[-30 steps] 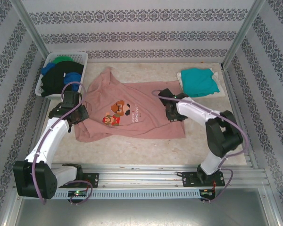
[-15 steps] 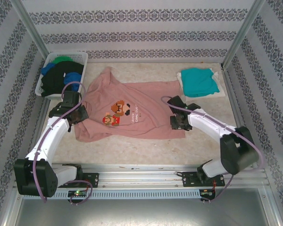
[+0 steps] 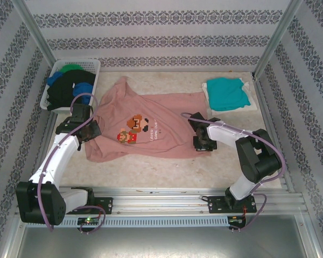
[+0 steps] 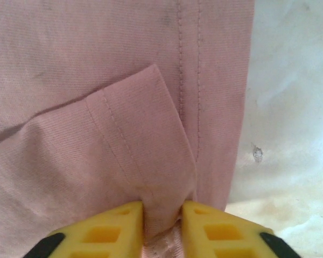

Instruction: Fold and stack the t-shirts

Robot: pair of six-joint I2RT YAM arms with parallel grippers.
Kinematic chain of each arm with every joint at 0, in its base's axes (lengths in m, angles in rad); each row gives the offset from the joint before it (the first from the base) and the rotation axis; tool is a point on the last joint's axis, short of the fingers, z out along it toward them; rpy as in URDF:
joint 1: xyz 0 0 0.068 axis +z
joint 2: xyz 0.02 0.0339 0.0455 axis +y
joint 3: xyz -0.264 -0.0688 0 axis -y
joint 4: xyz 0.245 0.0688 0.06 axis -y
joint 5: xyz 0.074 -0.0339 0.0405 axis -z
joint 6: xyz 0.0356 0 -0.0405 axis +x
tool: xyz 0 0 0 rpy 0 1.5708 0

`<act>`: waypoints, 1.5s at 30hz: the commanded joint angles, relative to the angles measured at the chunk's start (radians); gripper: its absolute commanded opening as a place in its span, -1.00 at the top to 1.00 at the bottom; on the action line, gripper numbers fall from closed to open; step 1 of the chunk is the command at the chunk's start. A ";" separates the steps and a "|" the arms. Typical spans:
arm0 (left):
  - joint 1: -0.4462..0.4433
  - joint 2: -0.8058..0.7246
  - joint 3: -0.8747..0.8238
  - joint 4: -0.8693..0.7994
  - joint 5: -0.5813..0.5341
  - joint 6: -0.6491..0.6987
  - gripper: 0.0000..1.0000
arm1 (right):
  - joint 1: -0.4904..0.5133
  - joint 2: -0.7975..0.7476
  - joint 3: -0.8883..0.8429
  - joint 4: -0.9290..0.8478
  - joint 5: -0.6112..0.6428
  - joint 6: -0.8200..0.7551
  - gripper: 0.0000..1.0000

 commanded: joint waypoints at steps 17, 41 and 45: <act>0.012 -0.040 0.026 -0.011 -0.003 0.025 1.00 | 0.007 0.002 0.011 -0.031 0.070 -0.007 0.64; 0.012 -0.056 0.022 -0.015 0.018 0.023 1.00 | -0.011 -0.024 0.012 -0.022 0.046 -0.043 0.30; 0.011 -0.066 0.018 -0.020 0.010 0.023 1.00 | -0.012 0.005 0.017 -0.003 0.031 -0.041 0.30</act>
